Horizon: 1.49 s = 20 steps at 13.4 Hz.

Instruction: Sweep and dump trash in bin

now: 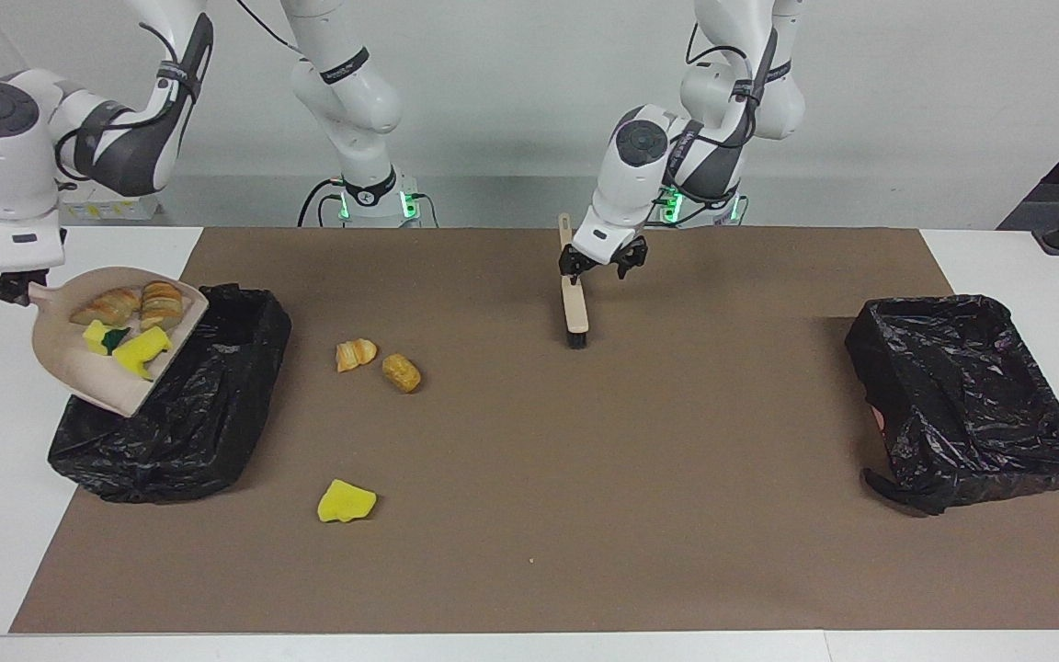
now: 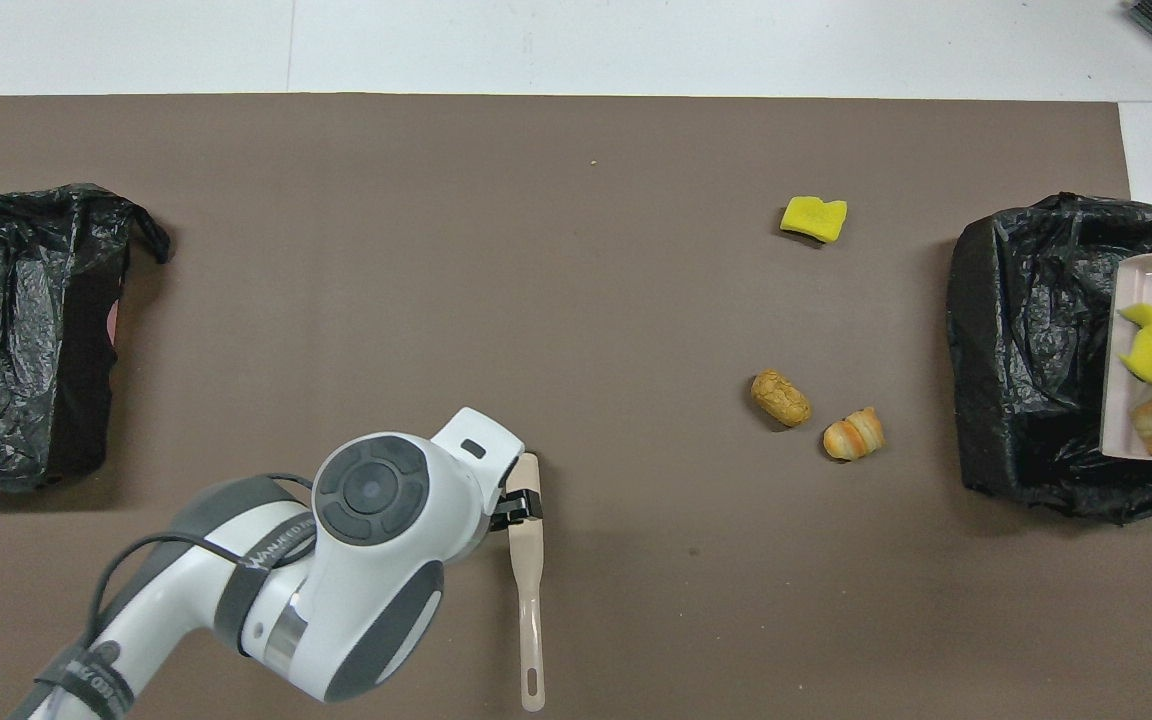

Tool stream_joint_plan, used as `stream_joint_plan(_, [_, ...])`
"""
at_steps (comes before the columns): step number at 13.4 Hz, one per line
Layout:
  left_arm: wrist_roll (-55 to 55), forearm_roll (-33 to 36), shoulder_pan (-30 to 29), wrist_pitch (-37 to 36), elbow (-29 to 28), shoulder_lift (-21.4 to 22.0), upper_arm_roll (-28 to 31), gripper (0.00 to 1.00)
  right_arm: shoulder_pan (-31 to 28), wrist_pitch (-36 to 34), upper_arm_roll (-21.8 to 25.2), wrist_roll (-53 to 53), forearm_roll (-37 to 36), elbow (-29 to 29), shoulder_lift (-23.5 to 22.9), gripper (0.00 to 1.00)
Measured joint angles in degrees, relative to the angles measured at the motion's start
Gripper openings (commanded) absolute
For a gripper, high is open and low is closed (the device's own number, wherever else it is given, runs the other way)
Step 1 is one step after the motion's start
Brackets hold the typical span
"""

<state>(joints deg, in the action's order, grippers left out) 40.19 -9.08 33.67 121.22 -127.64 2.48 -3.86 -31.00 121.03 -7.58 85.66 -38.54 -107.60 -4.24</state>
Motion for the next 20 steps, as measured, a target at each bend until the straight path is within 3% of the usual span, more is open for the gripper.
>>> stream_joint_plan(5, [-13.3,0.4,-13.5,-6.5,4.3,1.3,0.3,1.0,8.5,-1.3,-0.2,-14.8,-13.9,-2.8,0.0,0.0])
stream_joint_plan(9, [-24.1,2.1,-22.1,-10.2,4.8,3.4,0.4,1.0,12.2,-5.1,-0.2,-17.6,-20.3,-2.6,0.3,0.0])
stream_joint_plan(14, [-32.5,4.7,-28.8,-19.4,13.7,3.6,0.4,1.0,15.0,-12.9,-0.2,-19.1,-26.1,-2.5,1.5,0.0])
stream_joint_plan(20, [-33.1,7.5,-29.5,-28.4,24.1,3.8,0.2,1.0,15.5,-14.5,-0.2,-17.5,-29.5,-1.8,4.4,0.0])
